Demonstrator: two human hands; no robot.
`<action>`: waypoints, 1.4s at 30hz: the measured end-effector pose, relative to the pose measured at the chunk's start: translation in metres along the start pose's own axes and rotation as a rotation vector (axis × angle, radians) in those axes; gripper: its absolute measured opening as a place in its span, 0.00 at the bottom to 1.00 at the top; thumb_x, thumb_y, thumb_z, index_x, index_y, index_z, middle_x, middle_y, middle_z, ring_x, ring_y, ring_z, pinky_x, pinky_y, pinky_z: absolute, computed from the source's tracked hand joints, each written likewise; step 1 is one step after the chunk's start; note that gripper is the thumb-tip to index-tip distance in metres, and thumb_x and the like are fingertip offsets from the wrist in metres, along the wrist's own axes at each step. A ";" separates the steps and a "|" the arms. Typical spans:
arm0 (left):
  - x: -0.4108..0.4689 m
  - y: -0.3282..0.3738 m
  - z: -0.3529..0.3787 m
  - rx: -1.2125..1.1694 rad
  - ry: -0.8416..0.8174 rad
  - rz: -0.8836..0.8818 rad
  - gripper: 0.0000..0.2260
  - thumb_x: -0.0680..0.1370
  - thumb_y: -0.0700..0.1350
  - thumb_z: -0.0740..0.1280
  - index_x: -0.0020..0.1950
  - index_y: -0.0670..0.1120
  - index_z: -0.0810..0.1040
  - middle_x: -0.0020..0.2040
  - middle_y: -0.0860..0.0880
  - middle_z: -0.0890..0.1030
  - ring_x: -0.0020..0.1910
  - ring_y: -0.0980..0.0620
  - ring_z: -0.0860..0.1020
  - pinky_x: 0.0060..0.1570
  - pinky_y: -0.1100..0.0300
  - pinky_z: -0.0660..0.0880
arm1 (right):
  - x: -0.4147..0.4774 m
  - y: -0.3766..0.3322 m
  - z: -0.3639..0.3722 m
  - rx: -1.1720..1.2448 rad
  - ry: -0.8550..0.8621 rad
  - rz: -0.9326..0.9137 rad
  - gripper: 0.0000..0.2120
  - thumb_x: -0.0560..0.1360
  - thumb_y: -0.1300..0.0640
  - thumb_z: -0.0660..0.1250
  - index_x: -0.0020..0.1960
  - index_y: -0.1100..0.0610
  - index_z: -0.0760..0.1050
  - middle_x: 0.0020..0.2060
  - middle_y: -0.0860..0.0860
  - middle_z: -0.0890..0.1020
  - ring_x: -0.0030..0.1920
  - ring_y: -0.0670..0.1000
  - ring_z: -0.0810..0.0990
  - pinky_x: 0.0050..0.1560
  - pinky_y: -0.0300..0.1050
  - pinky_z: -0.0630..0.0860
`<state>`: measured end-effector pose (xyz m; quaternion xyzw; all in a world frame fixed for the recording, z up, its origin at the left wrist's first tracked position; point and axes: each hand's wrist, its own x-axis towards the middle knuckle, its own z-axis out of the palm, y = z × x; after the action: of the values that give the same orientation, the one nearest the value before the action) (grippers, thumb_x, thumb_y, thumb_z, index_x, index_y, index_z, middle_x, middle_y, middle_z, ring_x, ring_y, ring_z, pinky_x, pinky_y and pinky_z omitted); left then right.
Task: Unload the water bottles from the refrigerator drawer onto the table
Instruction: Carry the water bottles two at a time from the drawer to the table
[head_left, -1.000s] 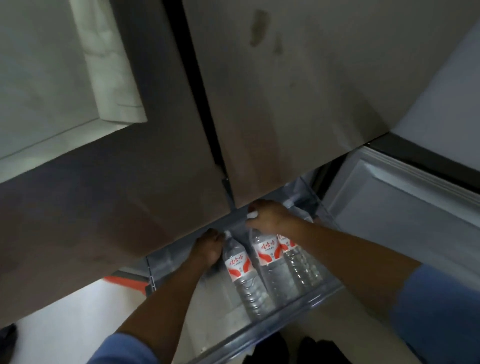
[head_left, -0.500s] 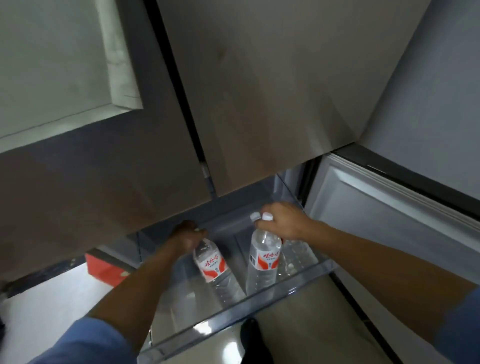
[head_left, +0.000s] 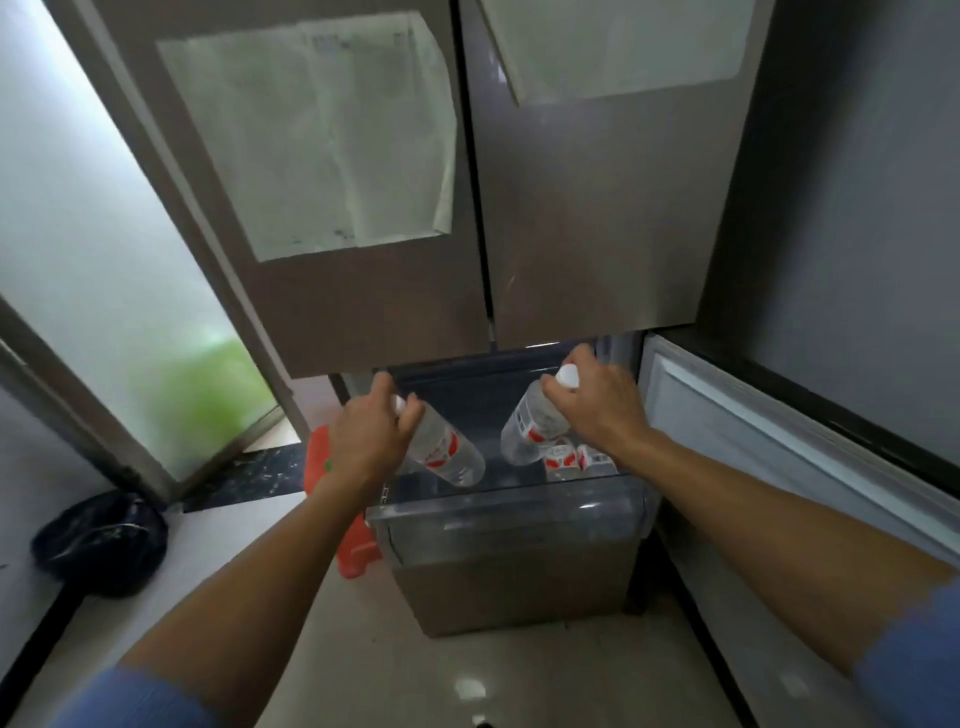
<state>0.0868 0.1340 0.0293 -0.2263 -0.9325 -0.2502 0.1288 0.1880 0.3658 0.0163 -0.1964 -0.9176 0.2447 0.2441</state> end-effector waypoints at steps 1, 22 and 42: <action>-0.008 0.002 -0.021 -0.004 0.056 -0.025 0.10 0.79 0.52 0.62 0.47 0.46 0.68 0.38 0.47 0.74 0.35 0.50 0.72 0.26 0.64 0.60 | -0.001 -0.014 -0.011 0.011 0.009 -0.035 0.15 0.77 0.43 0.63 0.52 0.55 0.69 0.41 0.52 0.77 0.41 0.55 0.78 0.38 0.47 0.73; -0.452 -0.309 -0.339 0.510 -0.070 -0.535 0.15 0.76 0.57 0.61 0.50 0.47 0.73 0.44 0.46 0.79 0.42 0.46 0.76 0.40 0.55 0.70 | -0.343 -0.440 0.163 -0.218 -0.631 -0.891 0.21 0.76 0.39 0.60 0.58 0.54 0.73 0.53 0.55 0.82 0.49 0.56 0.80 0.49 0.51 0.77; -0.874 -0.533 -0.607 0.609 0.209 -1.397 0.15 0.76 0.58 0.64 0.55 0.50 0.75 0.48 0.52 0.80 0.43 0.53 0.76 0.40 0.59 0.70 | -0.767 -0.871 0.304 0.125 -0.873 -1.566 0.16 0.78 0.39 0.59 0.53 0.52 0.71 0.40 0.49 0.79 0.37 0.48 0.78 0.39 0.41 0.78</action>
<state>0.6595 -0.9092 0.0139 0.4856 -0.8696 -0.0259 0.0851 0.4293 -0.8096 -0.0105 0.6096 -0.7847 0.1106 -0.0194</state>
